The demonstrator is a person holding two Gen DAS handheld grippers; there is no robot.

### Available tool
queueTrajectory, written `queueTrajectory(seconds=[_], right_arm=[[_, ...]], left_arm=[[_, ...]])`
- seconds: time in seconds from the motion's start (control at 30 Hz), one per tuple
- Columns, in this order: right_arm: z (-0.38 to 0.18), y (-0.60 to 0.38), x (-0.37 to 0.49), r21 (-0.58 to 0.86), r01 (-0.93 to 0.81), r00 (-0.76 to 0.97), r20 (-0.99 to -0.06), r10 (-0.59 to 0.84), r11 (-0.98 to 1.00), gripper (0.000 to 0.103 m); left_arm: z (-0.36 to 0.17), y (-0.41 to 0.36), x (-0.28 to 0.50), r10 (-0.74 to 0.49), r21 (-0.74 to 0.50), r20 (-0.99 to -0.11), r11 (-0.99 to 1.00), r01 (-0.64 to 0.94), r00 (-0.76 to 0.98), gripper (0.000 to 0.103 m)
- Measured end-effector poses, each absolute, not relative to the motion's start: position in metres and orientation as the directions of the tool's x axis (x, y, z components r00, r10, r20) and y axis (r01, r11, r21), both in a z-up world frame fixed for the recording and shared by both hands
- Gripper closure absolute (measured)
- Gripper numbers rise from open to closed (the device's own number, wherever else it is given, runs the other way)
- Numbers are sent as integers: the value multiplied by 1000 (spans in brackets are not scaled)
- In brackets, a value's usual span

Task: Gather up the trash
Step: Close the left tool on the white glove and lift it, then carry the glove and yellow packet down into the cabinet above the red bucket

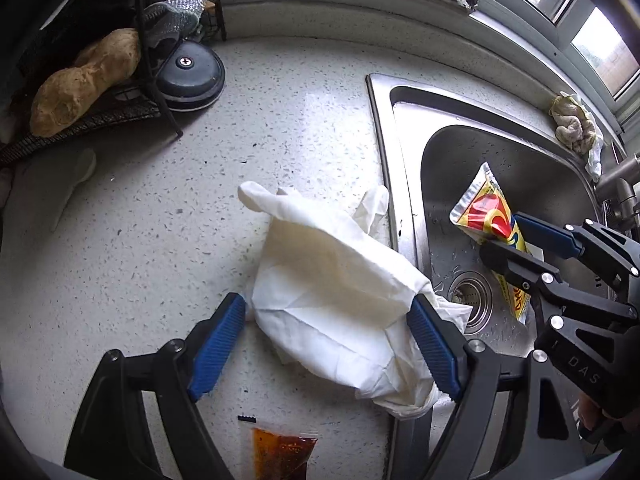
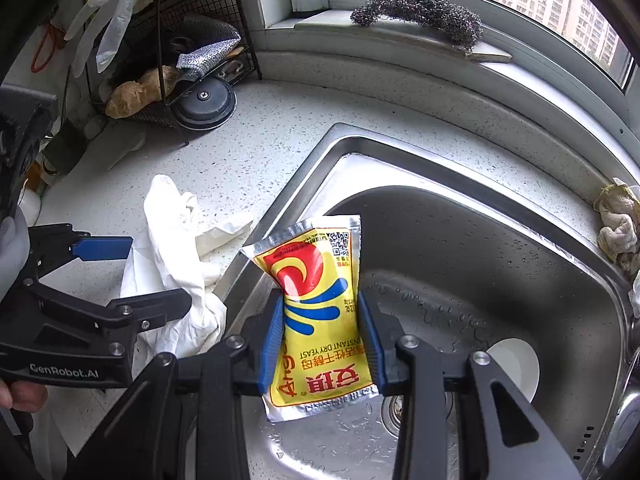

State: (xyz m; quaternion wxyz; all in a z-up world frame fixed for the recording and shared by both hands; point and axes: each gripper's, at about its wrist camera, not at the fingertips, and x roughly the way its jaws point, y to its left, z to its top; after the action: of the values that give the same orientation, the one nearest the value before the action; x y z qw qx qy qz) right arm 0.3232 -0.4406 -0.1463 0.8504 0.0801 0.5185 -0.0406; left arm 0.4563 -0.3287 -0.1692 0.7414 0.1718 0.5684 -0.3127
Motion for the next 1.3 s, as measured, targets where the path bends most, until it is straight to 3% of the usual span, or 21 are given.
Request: queueTrajectory(seconds=[0.17,0.23,0.33,0.93,1.3], right_arm=[[-155,-445,329,104,146,444,-895,29,984,69],[-154,-445,330,101,139,444,-895,29,985,69],[-150,-443,328,95,127,454,-890,27,987,69],[-91,-376,302,124,-51,553,-823,132,991,69],[-74,-301,280,129,-251,559,-790,253,959,69]], left_arm=[[-172,-337,452,-223,-33,-954,741,670,200,55],[-171,-336,450,-214,-7,-951,738,675,224,77],[-170,-332,446,-236,-36,-949,741,670,211,97],[-97,-234,404,-288,-75,-894,850,521,342,100],[-69,-144,343,-211,-55,-871,939,340,444,100]])
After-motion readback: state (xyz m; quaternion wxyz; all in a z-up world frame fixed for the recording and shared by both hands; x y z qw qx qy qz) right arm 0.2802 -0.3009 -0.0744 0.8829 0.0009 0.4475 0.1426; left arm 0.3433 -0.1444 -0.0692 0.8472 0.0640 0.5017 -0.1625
